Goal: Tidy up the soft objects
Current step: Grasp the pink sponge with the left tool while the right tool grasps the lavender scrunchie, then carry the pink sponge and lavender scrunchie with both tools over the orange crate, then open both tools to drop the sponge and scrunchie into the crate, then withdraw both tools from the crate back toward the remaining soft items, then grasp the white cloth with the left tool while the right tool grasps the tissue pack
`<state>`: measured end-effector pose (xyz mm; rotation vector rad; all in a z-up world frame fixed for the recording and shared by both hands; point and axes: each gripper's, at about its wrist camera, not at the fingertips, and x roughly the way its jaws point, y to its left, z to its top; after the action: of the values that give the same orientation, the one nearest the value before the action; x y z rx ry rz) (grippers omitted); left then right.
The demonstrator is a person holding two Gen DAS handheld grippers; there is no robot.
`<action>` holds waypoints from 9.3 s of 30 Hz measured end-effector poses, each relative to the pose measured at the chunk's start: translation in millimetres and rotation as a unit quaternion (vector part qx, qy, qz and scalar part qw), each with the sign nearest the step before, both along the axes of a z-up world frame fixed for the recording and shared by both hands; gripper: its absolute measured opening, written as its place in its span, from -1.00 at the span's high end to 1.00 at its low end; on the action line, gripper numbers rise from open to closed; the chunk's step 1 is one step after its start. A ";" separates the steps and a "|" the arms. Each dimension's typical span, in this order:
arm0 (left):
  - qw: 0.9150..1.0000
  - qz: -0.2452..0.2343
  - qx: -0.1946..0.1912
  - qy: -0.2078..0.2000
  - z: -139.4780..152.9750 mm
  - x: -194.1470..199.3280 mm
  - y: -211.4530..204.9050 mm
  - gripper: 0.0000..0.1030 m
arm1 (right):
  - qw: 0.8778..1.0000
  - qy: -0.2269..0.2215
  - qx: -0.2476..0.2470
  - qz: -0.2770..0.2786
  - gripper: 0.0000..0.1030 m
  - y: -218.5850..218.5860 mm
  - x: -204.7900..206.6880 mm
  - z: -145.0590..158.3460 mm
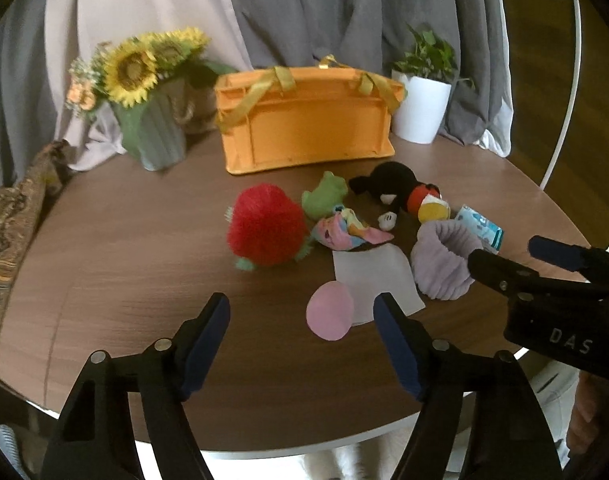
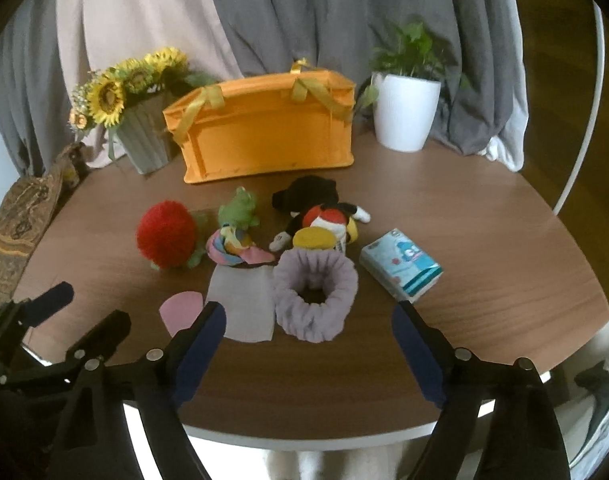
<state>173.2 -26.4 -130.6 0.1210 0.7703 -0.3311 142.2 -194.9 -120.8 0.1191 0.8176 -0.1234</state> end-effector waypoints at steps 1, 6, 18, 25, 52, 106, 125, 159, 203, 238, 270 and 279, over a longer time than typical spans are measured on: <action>1.000 -0.003 -0.002 0.005 -2.7 2.8 -0.7 -0.37 | 1.000 0.006 0.002 0.000 -0.61 -0.1 3.8 -3.1; 0.999 -0.016 -0.005 0.032 -19.1 17.9 -6.7 -0.20 | 0.999 0.033 -0.004 0.002 -0.50 -1.1 19.8 -18.4; 0.996 -0.014 -0.002 0.082 -49.9 37.8 -21.4 0.04 | 0.997 0.069 0.007 0.024 -0.27 -11.2 47.1 -48.0; 0.995 -0.026 -0.008 0.094 -54.7 38.9 -30.0 0.29 | 0.996 0.079 0.015 0.037 0.04 -15.9 51.9 -53.1; 0.999 0.011 -0.034 -0.002 24.9 33.5 -38.2 0.31 | 0.995 0.001 0.032 0.090 0.48 -19.7 36.9 15.7; 0.989 0.030 -0.042 -0.137 140.2 249.9 -39.5 0.31 | 0.983 -0.162 0.016 0.082 0.48 -21.6 243.4 139.6; 1.000 0.016 -0.007 -0.025 79.0 345.6 -69.0 0.30 | 0.996 -0.032 0.026 0.085 0.47 -41.0 346.2 75.6; 0.996 0.062 0.016 -0.062 122.6 287.3 -50.5 -0.65 | 0.998 -0.036 -0.013 0.051 -0.08 -41.5 301.8 100.6; 0.987 0.114 0.016 -0.111 132.0 72.1 -91.8 -0.65 | 0.994 -0.079 -0.009 0.072 -0.51 -92.4 110.9 103.8; 0.980 0.180 0.048 -0.074 32.1 -2.6 -113.5 -0.64 | 0.988 -0.064 -0.034 0.136 -0.66 -109.3 48.9 18.7; 0.983 0.177 0.039 0.044 -65.4 32.1 -111.2 -0.19 | 0.987 0.033 -0.043 0.150 -0.66 -108.2 77.2 -69.3; 0.984 0.170 0.024 0.055 -75.9 36.5 -107.8 0.01 | 0.988 0.040 -0.037 0.145 -0.66 -106.8 79.1 -75.7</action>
<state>209.6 -134.2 -206.5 0.0138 0.8928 0.0059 221.3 -301.7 -196.4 -0.0765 0.9002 0.1160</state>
